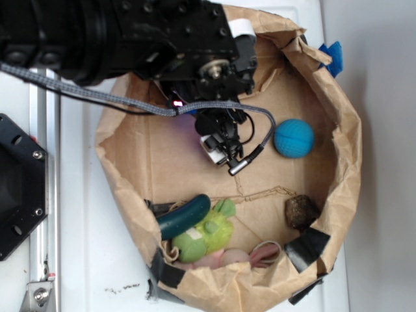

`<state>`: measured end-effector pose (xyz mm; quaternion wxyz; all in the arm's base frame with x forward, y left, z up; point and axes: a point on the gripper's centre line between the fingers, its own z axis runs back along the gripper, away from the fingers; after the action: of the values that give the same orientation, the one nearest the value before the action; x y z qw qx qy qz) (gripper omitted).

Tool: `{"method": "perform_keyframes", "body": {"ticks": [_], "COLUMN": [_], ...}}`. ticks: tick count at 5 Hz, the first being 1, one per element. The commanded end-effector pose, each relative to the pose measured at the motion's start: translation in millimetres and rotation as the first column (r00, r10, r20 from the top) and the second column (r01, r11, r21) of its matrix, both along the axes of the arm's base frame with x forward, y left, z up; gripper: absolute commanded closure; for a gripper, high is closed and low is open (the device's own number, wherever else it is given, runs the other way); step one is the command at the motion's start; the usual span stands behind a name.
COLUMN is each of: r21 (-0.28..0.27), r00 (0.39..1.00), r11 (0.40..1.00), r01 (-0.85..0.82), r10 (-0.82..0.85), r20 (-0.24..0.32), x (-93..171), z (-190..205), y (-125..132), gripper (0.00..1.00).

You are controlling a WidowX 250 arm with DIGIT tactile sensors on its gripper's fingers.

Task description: Grab the plastic pickle.

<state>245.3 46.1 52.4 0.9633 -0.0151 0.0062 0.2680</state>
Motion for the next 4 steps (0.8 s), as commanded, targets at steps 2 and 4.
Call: {"method": "perform_keyframes", "body": {"ticks": [2, 4], "r21": [-0.033, -0.037], "r00": [0.983, 0.972], "r11": [0.985, 0.974], "r01": [0.167, 0.222], "r10": [-0.164, -0.218], "r20": [0.085, 0.089], "x": [-21.2, -30.6], "z": [44.3, 51.7], "y": [0.3, 0.6], "gripper": [0.00, 0.00]}}
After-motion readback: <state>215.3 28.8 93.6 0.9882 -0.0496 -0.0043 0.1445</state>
